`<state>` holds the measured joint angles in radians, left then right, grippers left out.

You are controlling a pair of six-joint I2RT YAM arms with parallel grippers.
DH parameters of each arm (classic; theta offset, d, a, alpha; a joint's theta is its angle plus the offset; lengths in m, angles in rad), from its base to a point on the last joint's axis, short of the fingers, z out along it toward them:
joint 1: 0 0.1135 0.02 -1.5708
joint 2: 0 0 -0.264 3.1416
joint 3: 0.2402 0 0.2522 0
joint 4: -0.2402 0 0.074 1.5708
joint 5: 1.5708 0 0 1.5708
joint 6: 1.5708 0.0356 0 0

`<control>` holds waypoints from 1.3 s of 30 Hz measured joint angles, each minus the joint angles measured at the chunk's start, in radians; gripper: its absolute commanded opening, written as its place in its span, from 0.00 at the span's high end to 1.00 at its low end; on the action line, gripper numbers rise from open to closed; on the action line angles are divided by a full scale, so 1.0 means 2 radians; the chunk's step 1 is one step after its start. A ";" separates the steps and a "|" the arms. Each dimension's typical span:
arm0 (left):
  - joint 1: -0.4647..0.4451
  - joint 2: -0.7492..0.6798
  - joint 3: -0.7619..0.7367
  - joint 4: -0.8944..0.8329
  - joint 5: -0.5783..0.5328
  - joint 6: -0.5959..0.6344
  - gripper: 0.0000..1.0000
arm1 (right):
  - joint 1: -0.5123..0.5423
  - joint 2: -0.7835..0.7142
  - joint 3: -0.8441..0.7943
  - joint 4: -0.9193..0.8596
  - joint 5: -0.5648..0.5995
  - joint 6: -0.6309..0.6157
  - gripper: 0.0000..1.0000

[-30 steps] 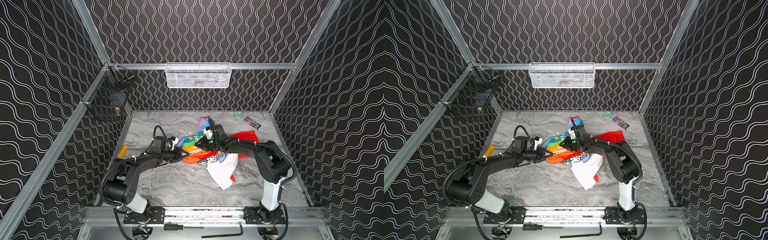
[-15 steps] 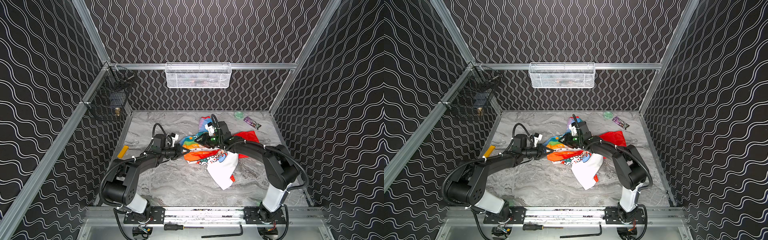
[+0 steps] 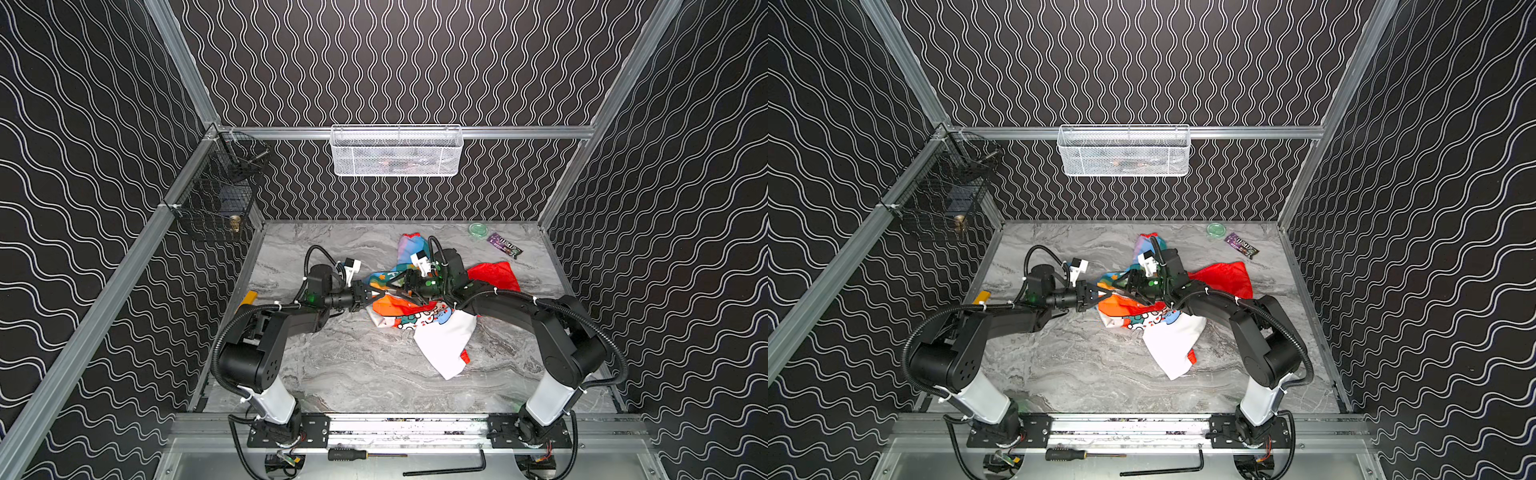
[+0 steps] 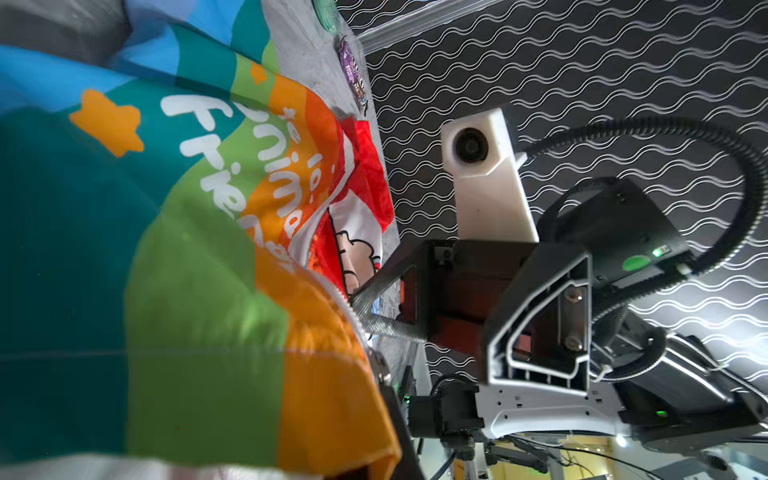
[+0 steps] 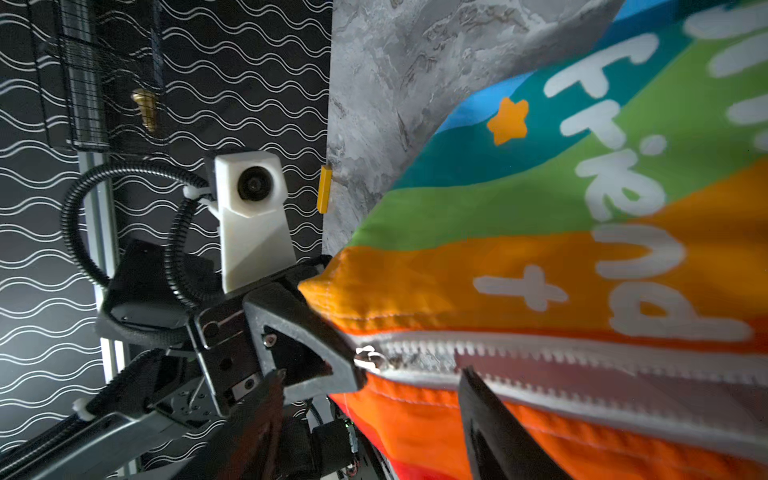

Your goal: Zip up the jacket

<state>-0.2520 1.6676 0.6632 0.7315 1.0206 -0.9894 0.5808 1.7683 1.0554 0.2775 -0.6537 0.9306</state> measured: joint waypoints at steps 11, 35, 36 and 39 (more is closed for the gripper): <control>-0.004 -0.001 0.000 0.015 0.006 -0.005 1.00 | 0.000 0.034 0.013 0.038 -0.009 0.019 0.18; -0.014 0.002 0.009 0.016 0.014 -0.012 1.00 | -0.003 0.091 -0.014 0.206 -0.077 0.123 0.13; -0.014 0.002 0.009 0.015 0.014 -0.012 1.00 | -0.005 0.089 -0.019 0.216 -0.078 0.130 0.14; -0.014 0.002 0.009 0.011 0.013 -0.010 1.00 | -0.013 0.079 -0.047 0.249 -0.082 0.147 0.17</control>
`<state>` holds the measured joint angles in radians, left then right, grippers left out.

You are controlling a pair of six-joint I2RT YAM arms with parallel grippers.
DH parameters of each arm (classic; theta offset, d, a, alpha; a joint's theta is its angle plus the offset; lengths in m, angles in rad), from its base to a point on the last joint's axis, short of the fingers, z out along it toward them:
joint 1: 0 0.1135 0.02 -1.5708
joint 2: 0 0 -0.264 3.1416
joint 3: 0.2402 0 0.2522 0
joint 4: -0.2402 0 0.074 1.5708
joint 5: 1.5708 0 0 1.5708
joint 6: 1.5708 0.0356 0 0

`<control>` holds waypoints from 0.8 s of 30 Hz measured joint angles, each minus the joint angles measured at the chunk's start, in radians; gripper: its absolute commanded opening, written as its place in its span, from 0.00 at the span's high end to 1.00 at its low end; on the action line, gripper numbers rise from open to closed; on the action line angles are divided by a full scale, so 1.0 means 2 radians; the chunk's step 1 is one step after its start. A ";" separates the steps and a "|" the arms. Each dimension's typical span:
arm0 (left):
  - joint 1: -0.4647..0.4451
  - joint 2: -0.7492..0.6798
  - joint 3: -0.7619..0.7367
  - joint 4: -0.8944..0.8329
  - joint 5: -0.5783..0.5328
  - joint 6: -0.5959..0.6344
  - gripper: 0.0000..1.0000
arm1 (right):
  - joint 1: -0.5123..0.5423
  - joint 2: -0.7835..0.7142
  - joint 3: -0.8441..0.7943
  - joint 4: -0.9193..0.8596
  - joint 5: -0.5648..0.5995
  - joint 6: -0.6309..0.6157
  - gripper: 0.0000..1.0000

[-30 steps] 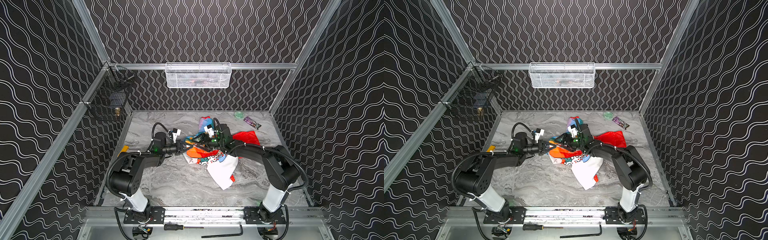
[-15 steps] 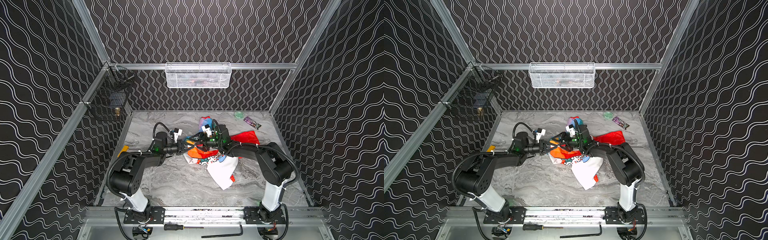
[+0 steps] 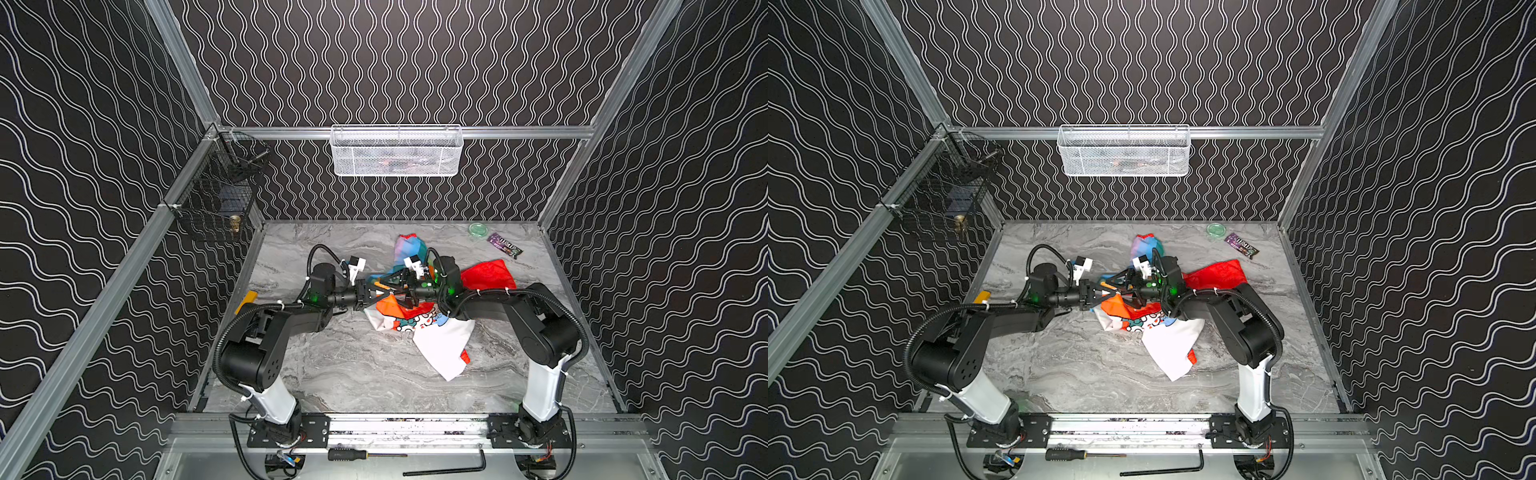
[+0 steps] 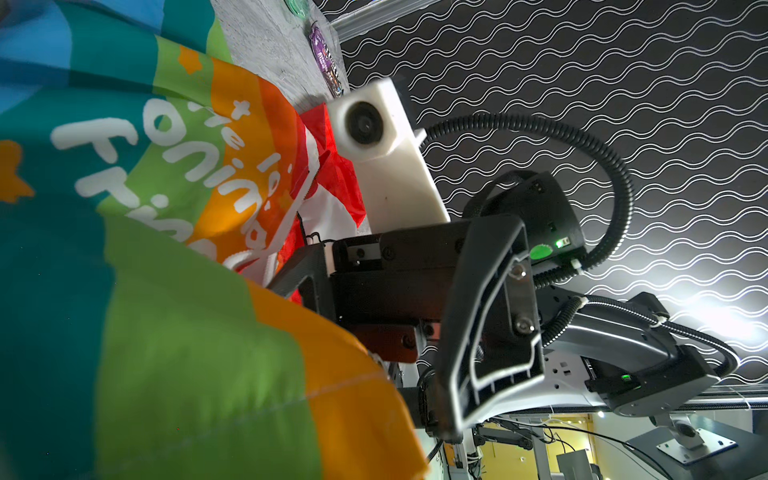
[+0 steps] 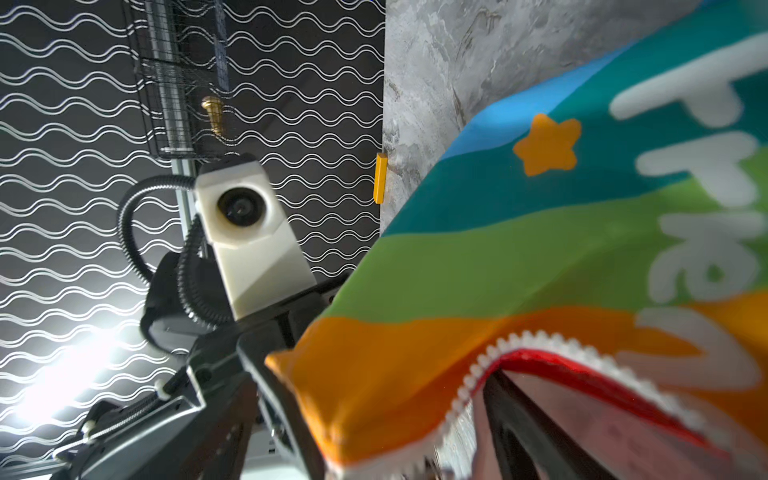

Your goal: Zip up the jacket

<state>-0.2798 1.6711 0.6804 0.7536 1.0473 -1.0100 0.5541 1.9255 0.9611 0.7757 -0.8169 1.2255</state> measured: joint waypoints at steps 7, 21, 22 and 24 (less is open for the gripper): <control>0.000 -0.002 0.000 -0.009 0.000 0.010 1.00 | -0.010 -0.030 -0.029 0.046 -0.002 0.024 0.29; 0.000 -0.002 0.000 -0.012 0.000 0.011 1.00 | -0.012 -0.046 -0.047 0.052 -0.002 0.024 0.53; 0.000 -0.002 0.000 -0.013 0.000 0.011 1.00 | -0.012 -0.047 -0.047 0.052 -0.002 0.024 0.55; 0.000 -0.002 0.000 -0.015 0.000 0.011 1.00 | -0.011 -0.048 -0.047 0.052 -0.002 0.023 0.57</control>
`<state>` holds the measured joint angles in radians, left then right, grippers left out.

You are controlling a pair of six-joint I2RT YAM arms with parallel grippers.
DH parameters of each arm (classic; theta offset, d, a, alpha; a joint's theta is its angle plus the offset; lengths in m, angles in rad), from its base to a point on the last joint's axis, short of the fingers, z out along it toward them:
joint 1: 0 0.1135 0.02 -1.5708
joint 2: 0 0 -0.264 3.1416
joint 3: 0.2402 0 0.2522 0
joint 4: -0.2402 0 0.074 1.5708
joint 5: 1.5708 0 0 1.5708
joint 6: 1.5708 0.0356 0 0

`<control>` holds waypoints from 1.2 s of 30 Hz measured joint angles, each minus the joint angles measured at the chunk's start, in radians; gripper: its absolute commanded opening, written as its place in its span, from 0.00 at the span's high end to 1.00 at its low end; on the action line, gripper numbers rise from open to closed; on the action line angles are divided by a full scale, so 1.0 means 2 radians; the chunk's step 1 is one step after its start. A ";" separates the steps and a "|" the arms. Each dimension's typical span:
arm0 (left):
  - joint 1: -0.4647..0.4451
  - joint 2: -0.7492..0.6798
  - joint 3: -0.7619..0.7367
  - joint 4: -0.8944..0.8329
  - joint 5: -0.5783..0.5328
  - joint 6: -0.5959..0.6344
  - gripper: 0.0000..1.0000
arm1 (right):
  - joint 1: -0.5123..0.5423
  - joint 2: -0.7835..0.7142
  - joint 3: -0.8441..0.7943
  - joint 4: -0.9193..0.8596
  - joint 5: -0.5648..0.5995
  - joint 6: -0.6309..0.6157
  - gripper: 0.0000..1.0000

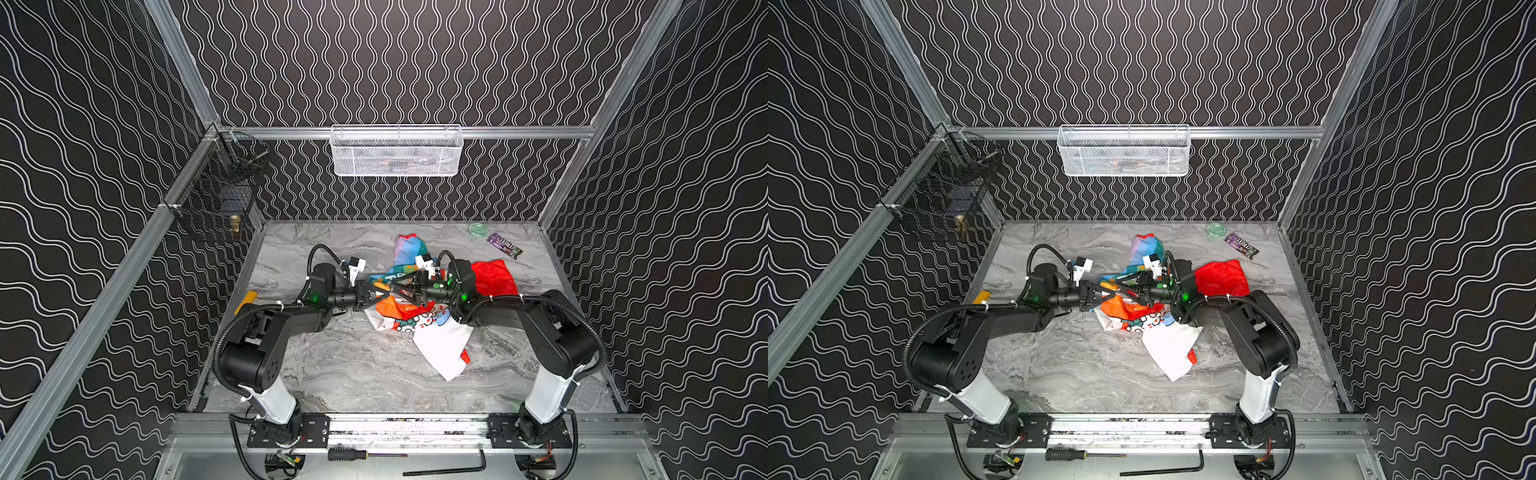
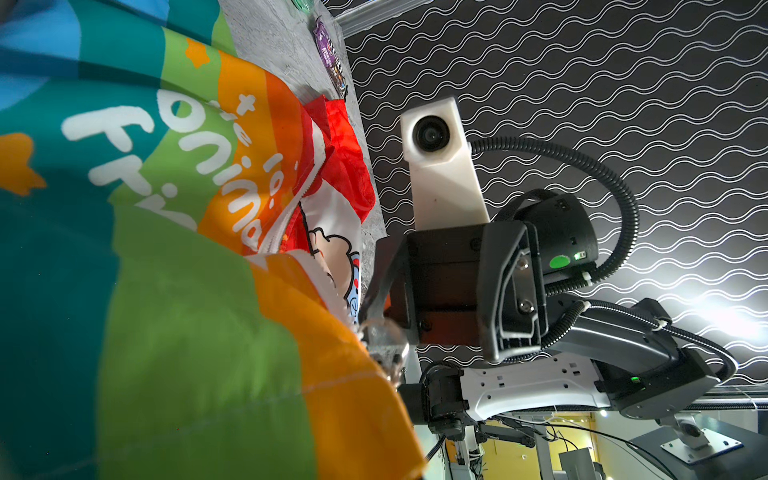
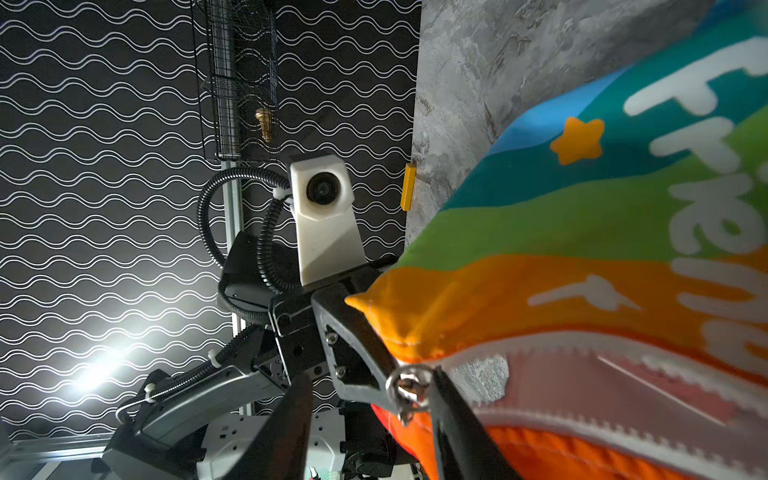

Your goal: Zip up the jacket

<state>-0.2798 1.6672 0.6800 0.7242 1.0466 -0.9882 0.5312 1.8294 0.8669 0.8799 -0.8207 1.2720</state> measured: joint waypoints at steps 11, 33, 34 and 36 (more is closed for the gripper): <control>0.000 0.000 0.000 0.000 0.000 0.000 1.00 | 0.000 0.000 -0.002 -0.025 0.005 -0.015 0.38; 0.000 0.002 -0.003 0.015 0.000 -0.005 1.00 | 0.005 0.067 0.007 0.052 -0.002 0.040 0.22; 0.000 0.002 -0.003 0.016 0.000 -0.005 1.00 | 0.005 0.068 0.005 0.062 -0.002 0.046 0.23; 0.000 0.002 -0.003 0.017 0.000 -0.006 1.00 | 0.005 0.068 0.000 0.079 -0.004 0.056 0.24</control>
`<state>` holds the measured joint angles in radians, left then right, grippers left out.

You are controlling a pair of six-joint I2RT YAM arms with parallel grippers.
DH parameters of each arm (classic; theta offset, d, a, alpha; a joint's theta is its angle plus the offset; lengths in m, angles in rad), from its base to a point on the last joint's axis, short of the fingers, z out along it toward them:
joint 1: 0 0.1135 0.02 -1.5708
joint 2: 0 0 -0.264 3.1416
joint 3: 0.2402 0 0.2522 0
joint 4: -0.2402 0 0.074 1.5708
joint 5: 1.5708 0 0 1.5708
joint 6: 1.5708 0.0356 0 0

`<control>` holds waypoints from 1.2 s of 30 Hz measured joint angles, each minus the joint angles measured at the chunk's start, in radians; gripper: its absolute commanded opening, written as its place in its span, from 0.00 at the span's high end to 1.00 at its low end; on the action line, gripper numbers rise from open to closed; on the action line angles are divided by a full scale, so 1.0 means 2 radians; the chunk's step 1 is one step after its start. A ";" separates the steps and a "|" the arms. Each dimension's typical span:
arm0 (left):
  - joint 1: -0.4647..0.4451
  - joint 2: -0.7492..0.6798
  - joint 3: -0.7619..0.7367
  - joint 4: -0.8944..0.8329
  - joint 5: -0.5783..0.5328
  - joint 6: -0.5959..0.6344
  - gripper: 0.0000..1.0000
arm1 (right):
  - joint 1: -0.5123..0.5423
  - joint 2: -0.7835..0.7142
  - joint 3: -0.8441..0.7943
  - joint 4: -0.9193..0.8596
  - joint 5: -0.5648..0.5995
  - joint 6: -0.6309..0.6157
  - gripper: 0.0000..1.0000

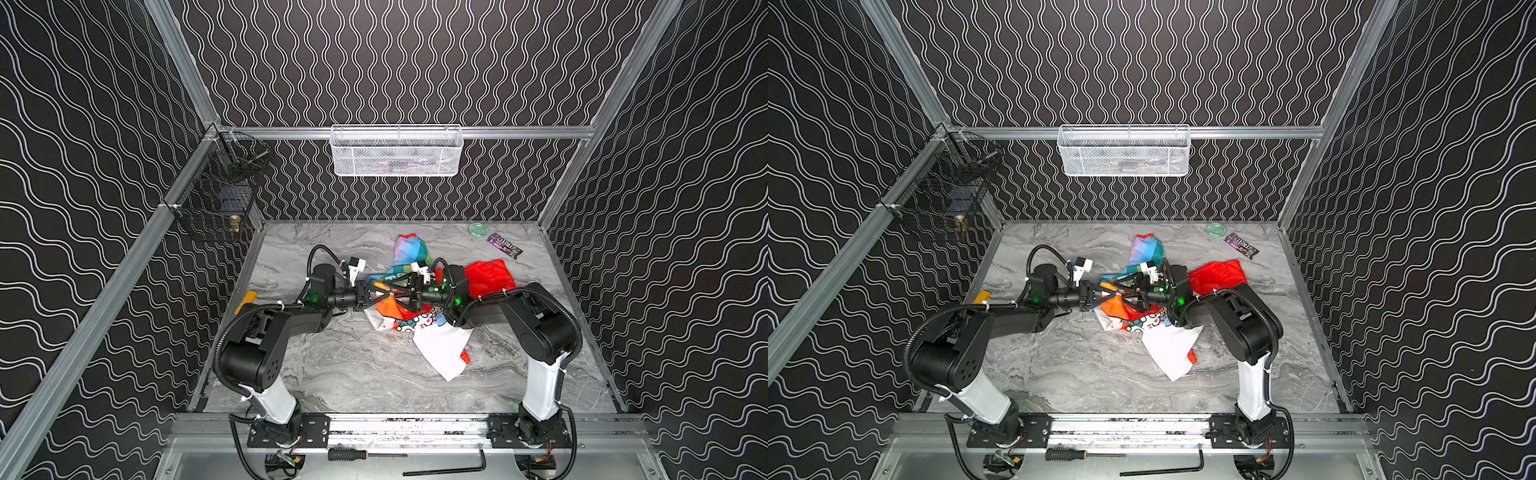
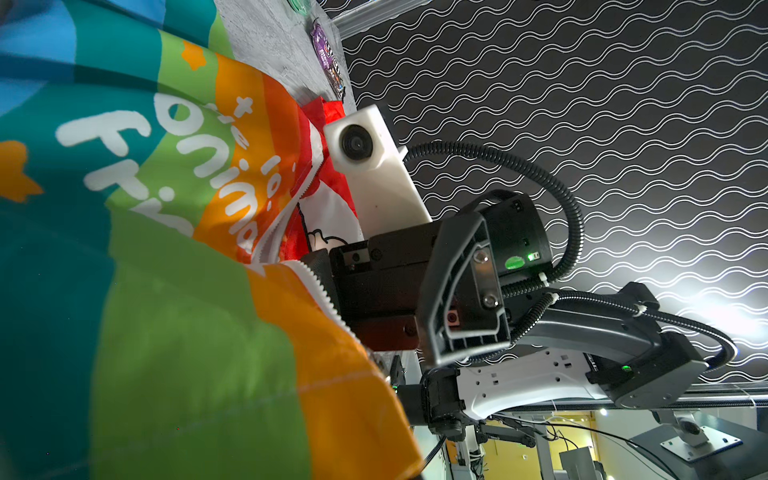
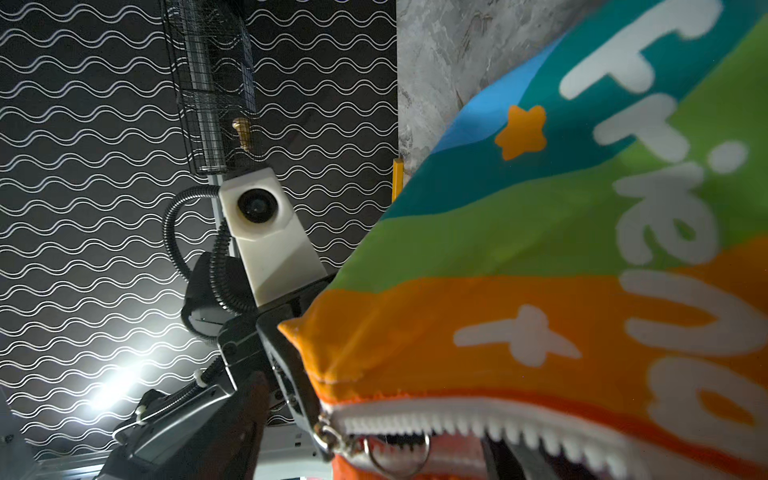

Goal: Zip up the jacket
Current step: 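Hold the slider with the right gripper while the left holds the zipper edge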

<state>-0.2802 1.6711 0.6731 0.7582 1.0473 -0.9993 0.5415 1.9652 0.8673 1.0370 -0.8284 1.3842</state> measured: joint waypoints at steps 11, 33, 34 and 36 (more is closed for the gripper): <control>0.000 0.000 0.000 0.001 0.000 0.000 1.00 | 0.000 -0.006 -0.021 0.052 -0.002 0.032 0.31; 0.000 0.000 0.000 0.001 0.000 0.000 1.00 | -0.007 -0.018 -0.036 0.065 -0.002 0.041 0.53; 0.000 0.000 0.000 0.001 0.000 0.000 1.00 | -0.007 -0.016 -0.035 0.065 -0.002 0.041 0.56; 0.000 0.000 0.000 0.001 0.000 0.000 1.00 | -0.007 -0.014 -0.034 0.065 -0.002 0.041 0.59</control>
<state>-0.2798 1.6711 0.6727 0.7593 1.0473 -0.9989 0.5282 1.9362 0.7994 1.1679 -0.8314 1.4666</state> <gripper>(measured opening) 0.064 0.433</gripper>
